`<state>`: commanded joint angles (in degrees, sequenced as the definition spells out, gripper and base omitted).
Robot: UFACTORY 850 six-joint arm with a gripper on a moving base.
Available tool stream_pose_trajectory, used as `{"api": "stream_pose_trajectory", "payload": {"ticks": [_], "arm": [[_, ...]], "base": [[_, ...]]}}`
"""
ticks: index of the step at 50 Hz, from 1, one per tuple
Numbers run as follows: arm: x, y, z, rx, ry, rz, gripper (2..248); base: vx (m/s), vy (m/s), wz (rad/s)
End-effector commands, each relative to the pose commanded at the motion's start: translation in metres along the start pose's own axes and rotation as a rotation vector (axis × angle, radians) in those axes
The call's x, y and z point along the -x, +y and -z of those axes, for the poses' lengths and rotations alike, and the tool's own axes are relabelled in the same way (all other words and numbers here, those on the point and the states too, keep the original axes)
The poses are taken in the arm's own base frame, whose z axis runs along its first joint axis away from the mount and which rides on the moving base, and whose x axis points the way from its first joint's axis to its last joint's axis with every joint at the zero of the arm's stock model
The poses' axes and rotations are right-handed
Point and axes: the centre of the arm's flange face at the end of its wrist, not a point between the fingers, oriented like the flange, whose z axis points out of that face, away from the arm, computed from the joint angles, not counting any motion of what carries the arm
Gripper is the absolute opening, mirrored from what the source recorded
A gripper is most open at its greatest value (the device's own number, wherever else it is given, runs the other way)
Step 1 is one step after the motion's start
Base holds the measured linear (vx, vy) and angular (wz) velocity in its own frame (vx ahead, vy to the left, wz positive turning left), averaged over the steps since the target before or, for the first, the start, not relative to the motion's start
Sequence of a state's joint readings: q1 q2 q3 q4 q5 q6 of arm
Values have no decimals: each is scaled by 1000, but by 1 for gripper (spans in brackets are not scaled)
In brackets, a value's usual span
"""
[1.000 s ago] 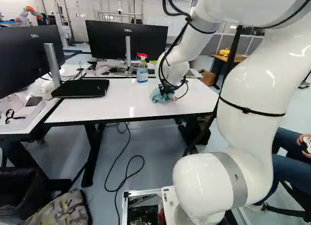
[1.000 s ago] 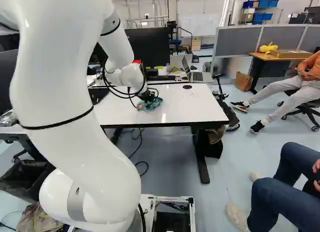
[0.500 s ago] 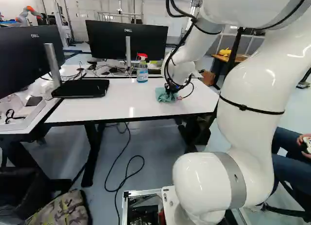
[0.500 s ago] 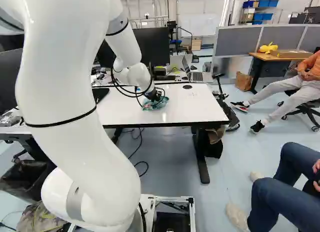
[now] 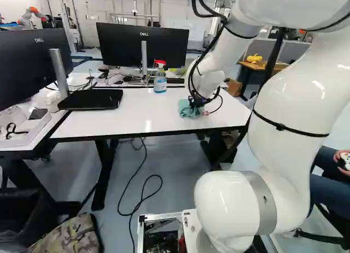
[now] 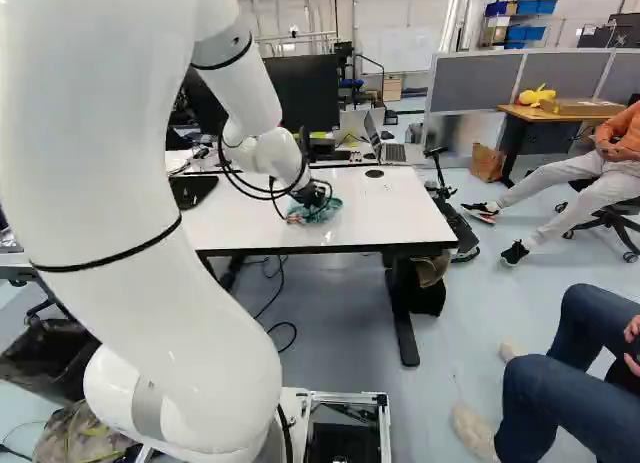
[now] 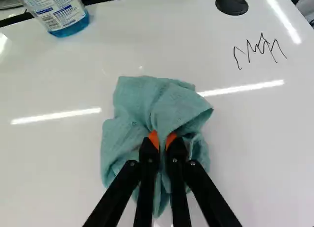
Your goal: Clean the table with the green towel
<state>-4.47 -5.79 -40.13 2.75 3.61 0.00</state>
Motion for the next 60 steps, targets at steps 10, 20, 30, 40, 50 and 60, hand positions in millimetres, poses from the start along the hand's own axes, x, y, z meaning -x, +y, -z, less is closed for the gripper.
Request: {"api": "stream_pose_trajectory", "payload": {"ticks": [10, 20, 30, 40, 50, 60], "arm": [[12, -11, 9, -16, -4, 21, 34], [18, -26, 13, -37, -5, 48, 34], [15, -41, 10, -58, -5, 75, 34], [2, -51, 0, -68, -2, 87, 34], [-13, -53, -12, -67, 3, 86, 34], [-28, -54, -25, -66, 9, 82, 34]], "base": [[0, 0, 0], [0, 0, 0], [0, 0, 0], [0, 0, 0], [0, 0, 0], [0, 0, 0]]}}
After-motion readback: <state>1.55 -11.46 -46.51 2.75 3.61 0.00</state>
